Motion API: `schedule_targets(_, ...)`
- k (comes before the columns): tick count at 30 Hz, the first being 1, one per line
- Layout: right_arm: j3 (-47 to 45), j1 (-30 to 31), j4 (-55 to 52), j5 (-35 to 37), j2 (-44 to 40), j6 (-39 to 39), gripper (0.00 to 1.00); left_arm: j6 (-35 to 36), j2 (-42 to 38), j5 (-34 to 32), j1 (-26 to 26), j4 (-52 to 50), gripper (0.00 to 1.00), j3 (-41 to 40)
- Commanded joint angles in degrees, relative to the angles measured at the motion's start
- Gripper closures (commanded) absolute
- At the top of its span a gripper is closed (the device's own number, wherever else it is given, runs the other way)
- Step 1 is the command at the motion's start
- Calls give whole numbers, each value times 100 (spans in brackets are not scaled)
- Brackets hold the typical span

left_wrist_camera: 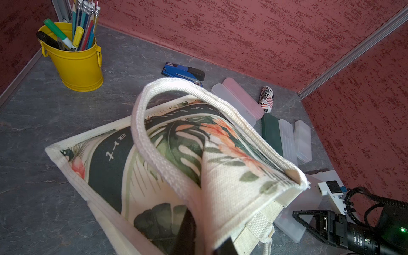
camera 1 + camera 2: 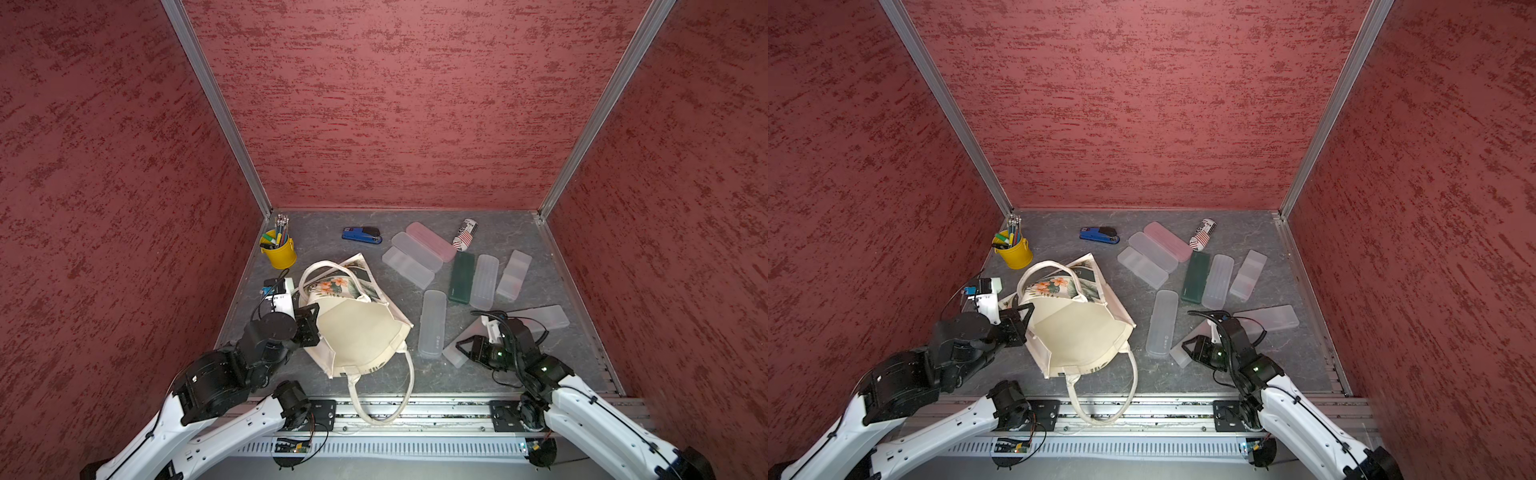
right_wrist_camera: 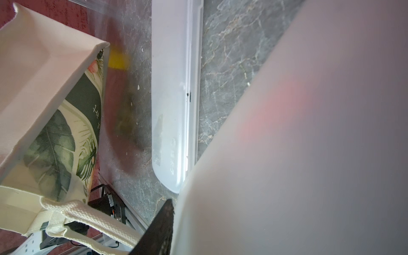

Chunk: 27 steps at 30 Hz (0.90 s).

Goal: Take out the pencil case from the canvas bag
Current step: Place the pencil case at the center of the board.

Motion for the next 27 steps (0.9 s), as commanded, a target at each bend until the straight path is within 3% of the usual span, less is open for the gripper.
schedule_targets(1,-139,-148,338,-241,74,2,69,-17,-65,-22,36,441,100,2)
schedule_targets(4,26,-145,25,-61,19,-119,60,-26,-74,-10,36,445,100,-11)
schedule_targets(8,473,-146,-794,467,-152,-349,24,-60,-108,7,36,437,100,-30)
schedule_targets(11,655,-146,-1125,660,-277,-377,3,-75,-126,5,36,462,100,-44)
schedule_targets(24,1420,-148,-2567,1859,-920,-85,1,-84,-74,25,36,505,100,-30)
schedule_targets(27,1601,-146,-2479,1780,-1233,-4,1,-92,-72,8,36,510,100,-43)
